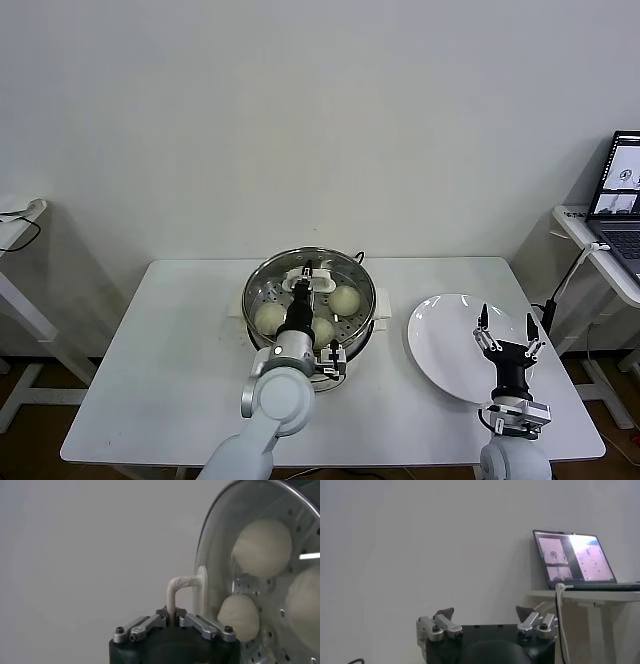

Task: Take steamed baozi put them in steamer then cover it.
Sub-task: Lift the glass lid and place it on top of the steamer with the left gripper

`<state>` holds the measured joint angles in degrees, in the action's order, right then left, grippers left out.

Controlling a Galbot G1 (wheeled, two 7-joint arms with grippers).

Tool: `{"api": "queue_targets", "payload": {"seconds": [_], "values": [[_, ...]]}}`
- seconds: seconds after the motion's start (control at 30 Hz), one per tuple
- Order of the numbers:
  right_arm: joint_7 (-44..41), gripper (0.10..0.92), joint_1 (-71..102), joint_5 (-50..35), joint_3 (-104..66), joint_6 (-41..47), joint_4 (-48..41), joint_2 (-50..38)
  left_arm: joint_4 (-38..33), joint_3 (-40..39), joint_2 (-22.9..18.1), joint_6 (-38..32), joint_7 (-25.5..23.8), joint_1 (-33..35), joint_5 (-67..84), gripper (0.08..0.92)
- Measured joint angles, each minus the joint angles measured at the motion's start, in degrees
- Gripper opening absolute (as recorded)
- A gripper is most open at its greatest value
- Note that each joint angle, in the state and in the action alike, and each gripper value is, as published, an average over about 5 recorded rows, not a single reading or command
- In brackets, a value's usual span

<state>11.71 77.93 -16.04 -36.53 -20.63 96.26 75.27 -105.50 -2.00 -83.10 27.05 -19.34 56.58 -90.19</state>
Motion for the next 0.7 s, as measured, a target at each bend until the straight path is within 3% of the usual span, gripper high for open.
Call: {"api": "queue_targets", "payload": {"seconds": [0.7], "values": [[-0.2, 0.823, 0.0, 0.0, -0.1, 0.0, 0.1, 0.0, 1.1, 0.0, -0.7, -0.2, 0.8, 0.0, -1.1, 0.189]]}}
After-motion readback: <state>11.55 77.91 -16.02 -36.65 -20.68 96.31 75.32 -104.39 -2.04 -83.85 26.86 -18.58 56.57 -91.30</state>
